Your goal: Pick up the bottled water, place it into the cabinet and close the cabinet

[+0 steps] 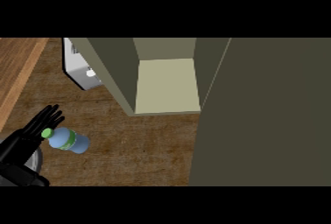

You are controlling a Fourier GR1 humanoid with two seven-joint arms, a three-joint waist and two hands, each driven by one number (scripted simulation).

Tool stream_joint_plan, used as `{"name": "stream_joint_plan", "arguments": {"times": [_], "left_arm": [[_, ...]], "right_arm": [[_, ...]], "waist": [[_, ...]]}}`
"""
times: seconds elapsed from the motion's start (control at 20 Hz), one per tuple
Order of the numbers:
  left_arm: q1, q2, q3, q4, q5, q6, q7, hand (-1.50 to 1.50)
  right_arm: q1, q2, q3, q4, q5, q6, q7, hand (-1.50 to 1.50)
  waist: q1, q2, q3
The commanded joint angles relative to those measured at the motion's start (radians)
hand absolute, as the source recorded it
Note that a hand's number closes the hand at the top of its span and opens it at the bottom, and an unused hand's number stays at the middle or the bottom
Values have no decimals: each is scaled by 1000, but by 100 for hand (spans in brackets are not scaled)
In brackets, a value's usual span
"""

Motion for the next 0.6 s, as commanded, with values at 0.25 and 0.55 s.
{"name": "stream_joint_plan", "arguments": {"times": [0.25, 0.55], "left_arm": [[-128, 54, -1, 419, -156, 12, -293, -150], [-216, 25, -42, 591, -239, 119, -470, -150]], "right_arm": [[42, -54, 2, -103, 59, -13, 18, -150], [12, -36, 43, -77, 97, -59, 39, -150]], "waist": [[-2, 7, -16], [5, 7, -17]]}}
